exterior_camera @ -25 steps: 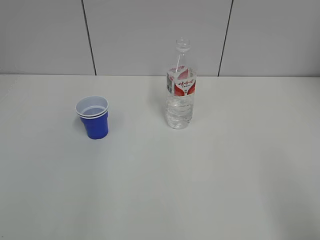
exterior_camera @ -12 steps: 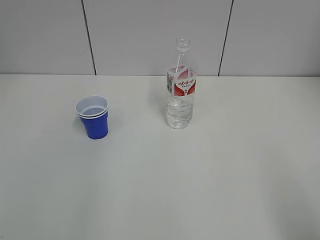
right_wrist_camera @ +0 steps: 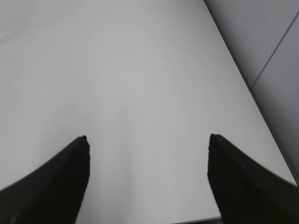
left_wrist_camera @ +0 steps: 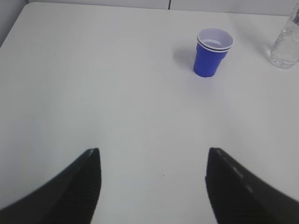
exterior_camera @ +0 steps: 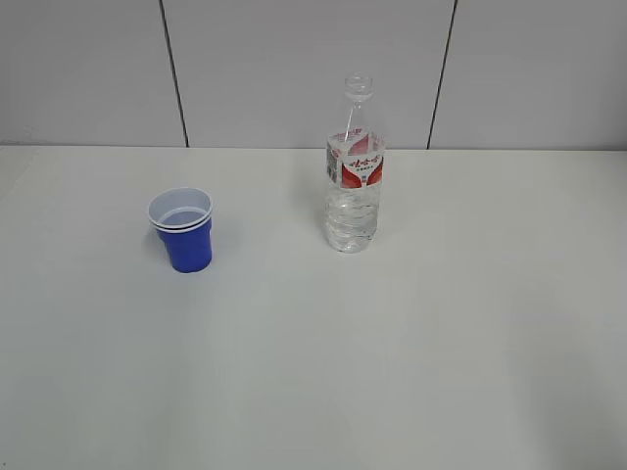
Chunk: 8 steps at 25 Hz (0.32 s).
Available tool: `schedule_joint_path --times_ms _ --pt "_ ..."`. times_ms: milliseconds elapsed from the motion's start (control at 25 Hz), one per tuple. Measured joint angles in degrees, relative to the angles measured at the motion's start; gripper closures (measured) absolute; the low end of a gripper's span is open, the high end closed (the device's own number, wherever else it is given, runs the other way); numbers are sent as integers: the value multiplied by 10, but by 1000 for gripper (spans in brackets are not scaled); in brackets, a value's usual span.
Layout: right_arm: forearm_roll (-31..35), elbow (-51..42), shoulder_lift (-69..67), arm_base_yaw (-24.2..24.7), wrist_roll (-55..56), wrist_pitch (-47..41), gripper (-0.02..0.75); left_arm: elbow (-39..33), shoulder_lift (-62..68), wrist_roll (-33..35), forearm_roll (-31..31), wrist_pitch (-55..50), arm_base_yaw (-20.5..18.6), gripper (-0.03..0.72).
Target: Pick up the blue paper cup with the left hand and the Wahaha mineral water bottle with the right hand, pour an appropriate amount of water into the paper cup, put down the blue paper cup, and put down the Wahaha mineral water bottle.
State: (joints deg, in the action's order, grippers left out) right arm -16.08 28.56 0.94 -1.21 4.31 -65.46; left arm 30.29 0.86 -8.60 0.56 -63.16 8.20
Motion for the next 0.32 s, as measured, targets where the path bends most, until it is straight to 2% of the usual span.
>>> schedule_joint_path --times_ms 320 --pt "0 0 0 0 0 0 150 0 0 0 0 0 0 156"
